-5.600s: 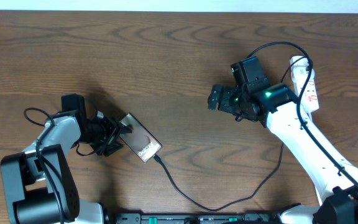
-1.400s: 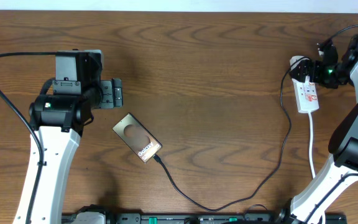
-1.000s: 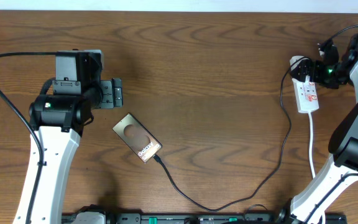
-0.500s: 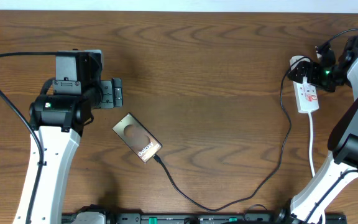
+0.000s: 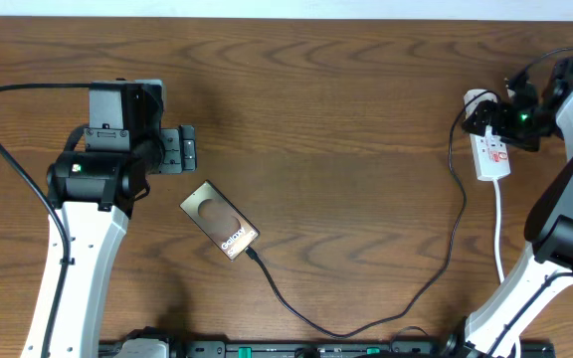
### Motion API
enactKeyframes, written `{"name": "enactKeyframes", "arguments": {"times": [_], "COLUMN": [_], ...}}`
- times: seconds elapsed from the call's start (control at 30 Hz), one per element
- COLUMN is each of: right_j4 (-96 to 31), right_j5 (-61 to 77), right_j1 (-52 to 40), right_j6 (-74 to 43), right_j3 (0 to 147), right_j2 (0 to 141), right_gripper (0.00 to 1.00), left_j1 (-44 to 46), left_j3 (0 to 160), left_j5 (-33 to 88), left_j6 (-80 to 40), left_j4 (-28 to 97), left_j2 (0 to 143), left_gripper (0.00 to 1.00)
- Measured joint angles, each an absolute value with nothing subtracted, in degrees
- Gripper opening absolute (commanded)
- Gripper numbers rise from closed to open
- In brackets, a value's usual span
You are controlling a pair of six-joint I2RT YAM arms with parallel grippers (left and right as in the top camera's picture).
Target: Plug charger to phone and switch on socket
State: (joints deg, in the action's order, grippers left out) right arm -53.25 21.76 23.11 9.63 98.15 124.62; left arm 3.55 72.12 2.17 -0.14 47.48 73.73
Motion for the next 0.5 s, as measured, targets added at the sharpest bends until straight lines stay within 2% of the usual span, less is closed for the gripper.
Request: {"name": "enactKeyframes", "arguments": {"times": [0.5], "right_j4": [-49.56], "right_j5": [23.31], "right_j1": [24.49], "right_j6": [9.61], "right_j3": [98.04], "right_j2": [120.27], "right_gripper": [0.99], "left_j1": [3.55], "left_j3": [72.12], "left_j5": [2.17], "left_j6": [-0.14], "left_j4": [47.48], "left_j2": [73.73], "left_gripper": [0.9]}}
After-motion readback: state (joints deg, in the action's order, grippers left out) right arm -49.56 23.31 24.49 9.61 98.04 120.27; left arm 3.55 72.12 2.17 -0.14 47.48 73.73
